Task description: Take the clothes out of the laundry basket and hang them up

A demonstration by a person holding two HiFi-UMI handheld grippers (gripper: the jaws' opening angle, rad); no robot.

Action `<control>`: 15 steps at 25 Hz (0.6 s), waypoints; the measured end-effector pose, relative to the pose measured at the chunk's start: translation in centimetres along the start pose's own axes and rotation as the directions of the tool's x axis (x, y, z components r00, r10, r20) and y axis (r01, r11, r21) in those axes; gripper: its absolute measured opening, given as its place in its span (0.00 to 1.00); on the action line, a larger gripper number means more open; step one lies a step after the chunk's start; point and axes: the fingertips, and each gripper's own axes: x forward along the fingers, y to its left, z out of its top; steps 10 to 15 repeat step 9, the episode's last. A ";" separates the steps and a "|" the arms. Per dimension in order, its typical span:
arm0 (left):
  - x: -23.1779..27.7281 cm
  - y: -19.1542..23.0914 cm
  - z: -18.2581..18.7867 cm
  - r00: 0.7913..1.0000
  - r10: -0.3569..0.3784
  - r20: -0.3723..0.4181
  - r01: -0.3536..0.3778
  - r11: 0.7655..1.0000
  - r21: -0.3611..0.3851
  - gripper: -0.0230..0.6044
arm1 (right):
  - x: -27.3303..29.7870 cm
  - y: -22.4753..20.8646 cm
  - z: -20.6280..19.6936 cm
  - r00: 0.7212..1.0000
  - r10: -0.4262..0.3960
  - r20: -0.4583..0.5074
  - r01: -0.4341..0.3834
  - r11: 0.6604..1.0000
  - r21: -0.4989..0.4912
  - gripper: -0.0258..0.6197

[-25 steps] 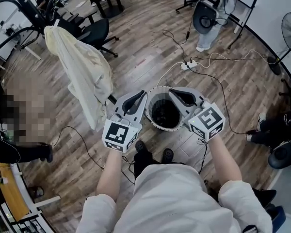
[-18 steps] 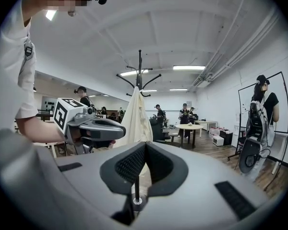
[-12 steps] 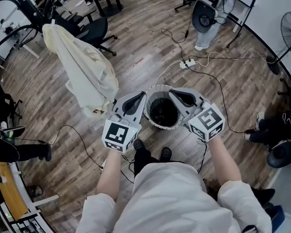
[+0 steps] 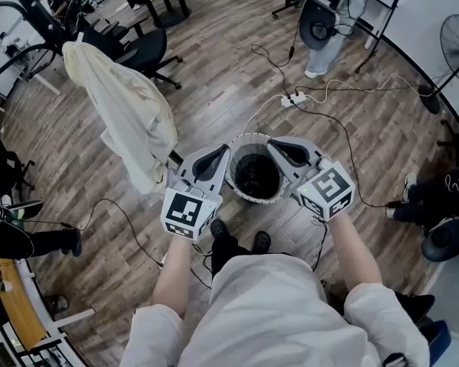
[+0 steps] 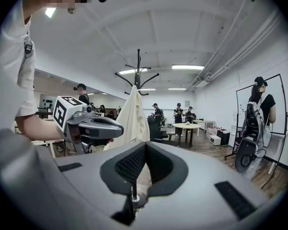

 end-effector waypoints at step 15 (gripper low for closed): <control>0.3 0.2 -0.2 1.000 -0.004 0.002 0.004 1.000 -0.002 0.07 | 0.0 -0.6 -0.4 1.000 -0.014 -0.006 0.014 1.000 0.001 0.05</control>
